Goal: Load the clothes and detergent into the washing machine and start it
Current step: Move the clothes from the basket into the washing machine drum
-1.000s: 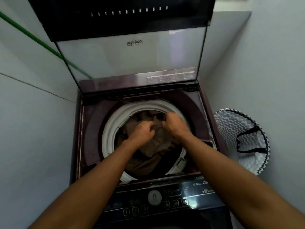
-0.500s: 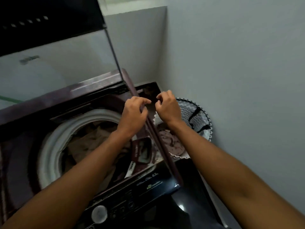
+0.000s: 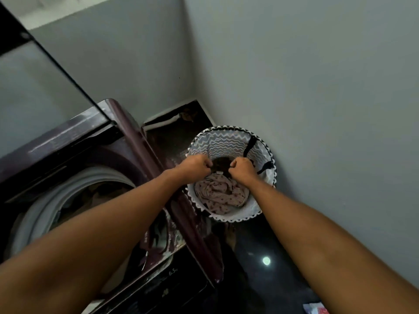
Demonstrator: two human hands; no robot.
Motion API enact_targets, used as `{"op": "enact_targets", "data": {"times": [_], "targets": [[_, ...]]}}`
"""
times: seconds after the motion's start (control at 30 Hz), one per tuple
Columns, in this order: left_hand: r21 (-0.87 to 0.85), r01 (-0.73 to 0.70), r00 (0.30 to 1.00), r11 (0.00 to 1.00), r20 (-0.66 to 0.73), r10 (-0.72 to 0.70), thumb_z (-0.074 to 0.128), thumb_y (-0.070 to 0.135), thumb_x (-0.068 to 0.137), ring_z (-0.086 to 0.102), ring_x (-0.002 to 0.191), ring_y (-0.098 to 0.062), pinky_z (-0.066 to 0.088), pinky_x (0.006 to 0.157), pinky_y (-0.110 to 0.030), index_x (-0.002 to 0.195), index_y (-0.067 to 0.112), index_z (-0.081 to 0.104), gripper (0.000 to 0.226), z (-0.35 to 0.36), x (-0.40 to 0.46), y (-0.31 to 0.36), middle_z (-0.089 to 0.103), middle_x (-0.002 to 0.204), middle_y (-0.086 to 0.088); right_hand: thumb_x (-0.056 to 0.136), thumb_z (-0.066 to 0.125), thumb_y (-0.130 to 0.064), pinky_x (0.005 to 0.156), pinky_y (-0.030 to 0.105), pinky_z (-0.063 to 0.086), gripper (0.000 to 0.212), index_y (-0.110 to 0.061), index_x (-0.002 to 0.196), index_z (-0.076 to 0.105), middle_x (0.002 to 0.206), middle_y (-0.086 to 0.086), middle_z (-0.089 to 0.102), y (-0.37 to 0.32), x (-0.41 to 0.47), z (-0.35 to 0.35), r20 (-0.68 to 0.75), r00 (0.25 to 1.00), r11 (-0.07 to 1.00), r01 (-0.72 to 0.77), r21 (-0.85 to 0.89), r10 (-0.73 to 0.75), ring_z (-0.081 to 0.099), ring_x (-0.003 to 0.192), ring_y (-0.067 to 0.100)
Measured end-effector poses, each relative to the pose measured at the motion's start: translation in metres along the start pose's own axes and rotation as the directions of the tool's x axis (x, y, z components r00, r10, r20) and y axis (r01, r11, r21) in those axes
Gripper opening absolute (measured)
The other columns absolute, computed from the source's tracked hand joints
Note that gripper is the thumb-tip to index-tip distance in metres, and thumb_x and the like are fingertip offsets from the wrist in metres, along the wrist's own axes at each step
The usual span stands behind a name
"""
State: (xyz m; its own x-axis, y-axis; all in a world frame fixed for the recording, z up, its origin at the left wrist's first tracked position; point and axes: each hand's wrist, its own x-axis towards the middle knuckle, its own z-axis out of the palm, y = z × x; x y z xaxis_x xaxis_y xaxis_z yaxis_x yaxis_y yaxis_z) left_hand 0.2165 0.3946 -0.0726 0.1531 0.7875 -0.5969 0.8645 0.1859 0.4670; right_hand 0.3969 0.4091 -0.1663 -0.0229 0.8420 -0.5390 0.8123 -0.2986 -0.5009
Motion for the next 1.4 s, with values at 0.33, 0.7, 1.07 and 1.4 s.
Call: {"op": "enact_targets", "data": {"times": [0.33, 0.7, 1.07, 1.4], "targets": [[0.134, 0.132, 0.981, 0.982, 0.125, -0.149, 0.059, 0.022, 0.092, 0.052, 0.125, -0.031, 0.044, 0.103, -0.035, 0.144, 0.021, 0.045, 0.054, 0.088, 0.145, -0.021, 0.051, 0.139, -0.014, 0.091, 0.054, -0.028, 0.067, 0.036, 0.042, 0.029, -0.016, 0.065, 0.051, 0.072, 0.008, 0.051, 0.084, 0.102, 0.076, 0.214, 0.960, 0.983, -0.186, 0.003, 0.181, 0.051, 0.072, 0.030], [0.175, 0.243, 0.953, 0.954, 0.138, -0.269, 0.058, 0.034, 0.091, 0.036, 0.137, -0.037, 0.035, 0.112, -0.050, 0.142, 0.023, 0.047, 0.053, 0.221, 0.243, -0.097, 0.035, 0.151, -0.015, 0.091, 0.056, -0.052, 0.112, 0.038, 0.038, 0.064, -0.012, 0.141, 0.053, 0.147, 0.014, 0.049, 0.125, 0.193, 0.182, 0.429, 0.884, 0.973, -0.225, 0.046, 0.184, 0.049, 0.131, 0.031], [0.094, 0.379, 0.919, 0.921, 0.082, -0.386, 0.054, 0.042, 0.095, 0.013, 0.150, -0.035, 0.016, 0.121, -0.046, 0.157, 0.014, 0.000, 0.087, 0.253, 0.262, -0.127, 0.008, 0.163, -0.014, 0.099, 0.052, -0.021, 0.105, 0.034, 0.040, 0.037, -0.001, 0.129, 0.059, 0.137, 0.020, 0.055, 0.132, 0.193, 0.231, 0.187, 0.952, 0.931, -0.283, 0.231, 0.243, 0.054, 0.124, 0.032], [-0.056, 0.311, 0.948, 0.949, 0.086, -0.305, 0.071, 0.036, 0.086, 0.029, 0.142, -0.039, 0.027, 0.115, -0.042, 0.155, 0.016, 0.015, 0.091, 0.168, 0.183, -0.045, 0.027, 0.155, -0.018, 0.071, 0.057, -0.016, 0.056, 0.030, 0.031, 0.034, -0.028, 0.046, 0.037, 0.051, -0.006, 0.037, 0.033, 0.135, 0.103, 0.107, 0.935, 0.470, -0.267, 0.841, 0.339, 0.035, 0.055, 0.020]]}}
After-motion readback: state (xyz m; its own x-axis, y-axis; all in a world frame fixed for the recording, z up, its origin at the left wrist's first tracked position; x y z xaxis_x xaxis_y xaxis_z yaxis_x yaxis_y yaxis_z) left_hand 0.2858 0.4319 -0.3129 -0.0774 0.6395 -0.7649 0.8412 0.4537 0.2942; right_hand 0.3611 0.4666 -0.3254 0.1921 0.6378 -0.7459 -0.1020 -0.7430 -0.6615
